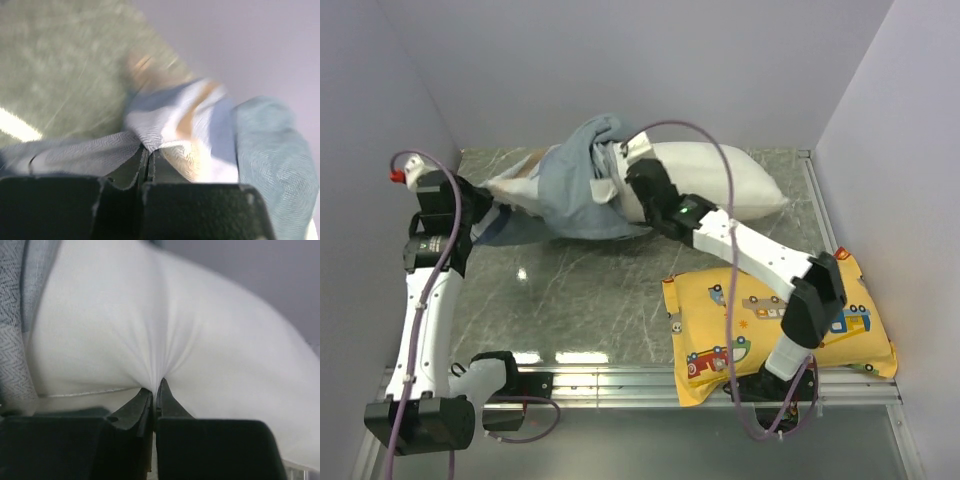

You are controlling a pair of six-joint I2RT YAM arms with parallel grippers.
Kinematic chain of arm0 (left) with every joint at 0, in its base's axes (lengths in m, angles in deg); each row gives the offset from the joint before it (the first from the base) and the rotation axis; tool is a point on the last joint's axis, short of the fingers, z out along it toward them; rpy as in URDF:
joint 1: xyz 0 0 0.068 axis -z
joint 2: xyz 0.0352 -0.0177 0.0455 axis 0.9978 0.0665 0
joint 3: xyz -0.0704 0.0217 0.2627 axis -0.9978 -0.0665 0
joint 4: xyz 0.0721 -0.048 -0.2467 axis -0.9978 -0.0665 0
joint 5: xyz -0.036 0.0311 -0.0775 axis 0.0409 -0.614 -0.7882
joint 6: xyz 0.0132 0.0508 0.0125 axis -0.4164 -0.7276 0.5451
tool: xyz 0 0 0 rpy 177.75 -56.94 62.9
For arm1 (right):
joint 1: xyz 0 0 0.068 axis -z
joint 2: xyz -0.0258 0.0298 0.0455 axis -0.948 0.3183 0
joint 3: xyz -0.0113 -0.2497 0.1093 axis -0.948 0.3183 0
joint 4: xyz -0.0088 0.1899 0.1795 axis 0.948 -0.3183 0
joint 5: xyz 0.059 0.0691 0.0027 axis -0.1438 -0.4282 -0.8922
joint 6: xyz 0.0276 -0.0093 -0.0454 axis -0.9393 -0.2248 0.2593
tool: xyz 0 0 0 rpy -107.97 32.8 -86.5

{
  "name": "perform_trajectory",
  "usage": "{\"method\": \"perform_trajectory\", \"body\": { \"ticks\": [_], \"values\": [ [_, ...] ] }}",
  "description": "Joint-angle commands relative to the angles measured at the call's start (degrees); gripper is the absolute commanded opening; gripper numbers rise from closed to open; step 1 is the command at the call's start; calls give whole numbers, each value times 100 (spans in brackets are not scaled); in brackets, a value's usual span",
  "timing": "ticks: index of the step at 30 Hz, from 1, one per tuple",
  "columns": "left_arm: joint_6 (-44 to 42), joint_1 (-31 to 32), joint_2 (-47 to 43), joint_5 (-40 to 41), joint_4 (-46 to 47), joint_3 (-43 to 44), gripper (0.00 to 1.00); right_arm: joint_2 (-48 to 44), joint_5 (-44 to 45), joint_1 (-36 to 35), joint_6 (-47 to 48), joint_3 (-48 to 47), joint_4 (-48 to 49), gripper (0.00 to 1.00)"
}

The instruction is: Remove the pillowcase from the pillow

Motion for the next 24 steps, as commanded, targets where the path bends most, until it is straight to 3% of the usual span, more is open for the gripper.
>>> {"method": "perform_trajectory", "body": {
  "ticks": [1,4,8,11,12,14,15,18,21,24],
  "values": [
    [-435,-15,-232,316,37,952,0,-1092,359,31,132,-913,-282,0],
    [-523,-24,-48,219,-60,1427,3,-1154,17,144,-7,-1204,-343,0],
    [-646,-24,470,-272,-253,1884,15,-584,-861,522,-500,-1460,-739,0],
    [-725,-15,945,-510,-288,2008,29,75,-1711,882,-1009,-1345,-756,0],
    [-743,-23,1111,-746,-175,1938,39,442,-1916,962,-1132,-1310,-713,0],
    [-769,-15,1218,-966,-8,1815,50,795,-2564,1217,-1528,-1170,-538,0],
    [-787,3,1262,-1185,62,1701,60,1084,-2707,1270,-1651,-1117,-458,0],
    [-936,231,1166,-1162,239,1578,77,1446,-2981,1419,-1968,-897,-98,0],
    [-1103,677,938,-908,319,1524,85,1710,-2937,1507,-2109,-993,-36,0],
    [-1025,1223,753,-477,169,1324,85,1913,-2928,1595,-2214,-1274,-167,0]
  ]
}}
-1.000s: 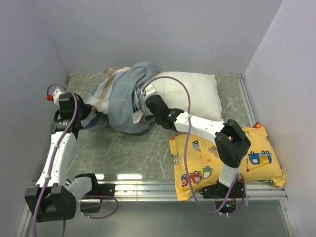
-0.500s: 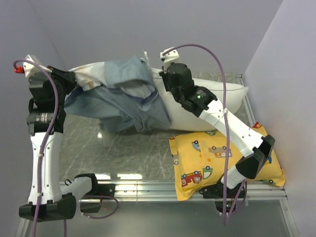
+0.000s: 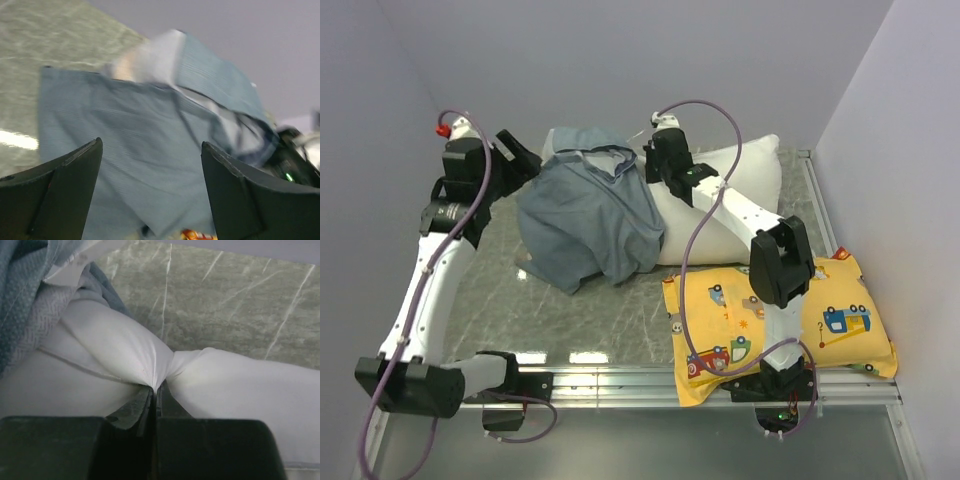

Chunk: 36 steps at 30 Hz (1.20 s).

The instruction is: Remove the pillowcase from the pillow

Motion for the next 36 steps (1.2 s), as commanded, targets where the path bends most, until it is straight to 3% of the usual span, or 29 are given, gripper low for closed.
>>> {"method": "perform_trajectory", "body": {
  "ticks": [1,4,11,14,17,18,20,21,23,24,26,28,33,36],
  "values": [
    [-19,583,-515,642,165,-155,84,257,-283,-38,-400,-179,-528,0],
    [471,1146,-621,1136,138,-795,82,301,-319,15,-436,-250,-528,0],
    [940,2174,-472,1190,1121,-2203,83,108,-337,59,-409,-101,-563,0],
    [975,2351,-331,1103,1814,-2519,87,-24,-310,59,-365,-66,-625,9],
    [1054,2360,-156,1032,2316,-2775,87,-305,-363,51,-348,92,-581,29],
    [1080,2360,10,1102,2317,-2766,83,-506,-337,51,-330,153,-572,40],
    [1177,2352,187,1374,2099,-2696,73,-735,-240,51,-260,338,-590,50],
    [1203,2360,301,1462,2037,-2644,57,-997,-162,59,-216,417,-572,58],
    [1291,2352,346,1664,1966,-2660,43,-1410,-134,59,-84,654,-581,68],
    [1326,2360,346,1700,1966,-2669,30,-1526,-152,51,-41,716,-616,71],
    [1344,2360,363,1814,1957,-2669,19,-1816,-231,51,48,900,-817,75],
    [1397,2352,398,2015,1721,-2565,0,-2071,-327,24,65,1215,-871,80],
    [1414,2317,364,2456,1430,-2362,0,-2204,-170,-55,-92,1946,-704,83],
    [1406,2185,311,2465,1342,-2257,1,-1792,23,-37,-207,1956,-853,80]
  ]
}}
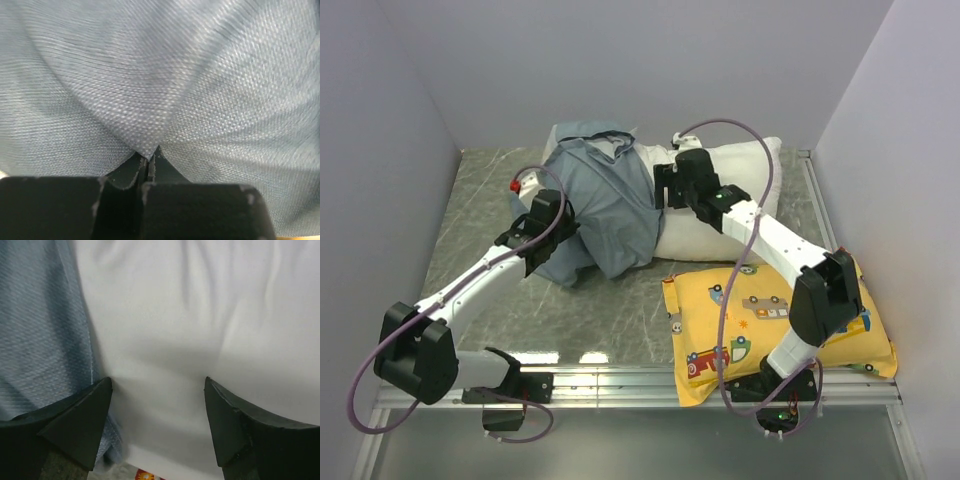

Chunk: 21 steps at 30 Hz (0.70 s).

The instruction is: Remove the pillowcase from the pillow

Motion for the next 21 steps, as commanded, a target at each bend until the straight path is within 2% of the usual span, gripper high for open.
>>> {"method": "perform_trajectory", "body": {
  "ticks": [1,2,3,4,6,7,9,11,13,17,19,20,21],
  "values": [
    [37,-187,-83,360,-339,299,1,460,236,-5,-172,37,-303,78],
    [46,-396,-92,342,-392,369,0,643,245,30,-199,28,-250,67],
    [55,-537,-109,220,-462,387,1,724,219,66,-277,19,-276,61],
    [55,-896,-135,123,-497,378,1,846,192,144,-313,1,-250,44],
    [116,-1380,-267,-305,-472,291,0,900,140,215,-418,80,-136,31],
    [134,-1905,-302,-517,-454,229,1,926,105,259,-445,115,-127,28],
    [247,-2356,-399,-712,-462,88,0,892,61,364,-515,194,-31,27],
    [423,-2963,-434,-774,-620,1,0,848,-18,426,-541,317,83,31],
    [652,-3532,-540,-1123,-542,-148,0,882,-71,593,-612,335,84,31],
    [828,-4115,-602,-1554,-489,-316,1,900,-220,900,-805,449,84,5],
    [724,-4125,-575,-1801,-235,-307,0,822,-291,910,-779,476,110,11],
    [679,-4116,-549,-1959,-147,-334,0,665,-448,901,-761,502,224,24],
    [662,-4090,-523,-2091,-111,-351,0,559,-510,823,-700,580,303,33]
  ]
}}
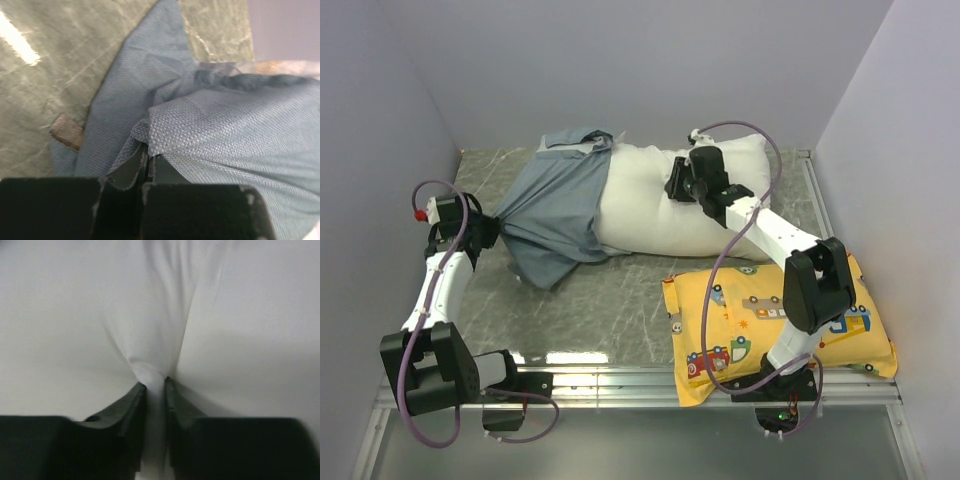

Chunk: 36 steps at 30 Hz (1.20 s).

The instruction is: Remove the pillowcase from the pillow

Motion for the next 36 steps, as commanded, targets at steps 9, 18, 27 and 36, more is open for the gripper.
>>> {"method": "perform_trajectory", "body": {
  "ticks": [9,18,27,36],
  "values": [
    [-236,183,-35,-119,662,-171,1,-1043,1258,-1674,1816,478,148,85],
    [-279,368,97,-84,574,101,1,977,1952,-2220,2416,-1007,-703,91],
    [-393,210,431,-84,232,865,1,1682,2331,-1641,1556,-1370,-1363,0],
    [-367,-441,809,-128,99,1349,1,-85,309,276,-10,248,-677,0]
  ]
}}
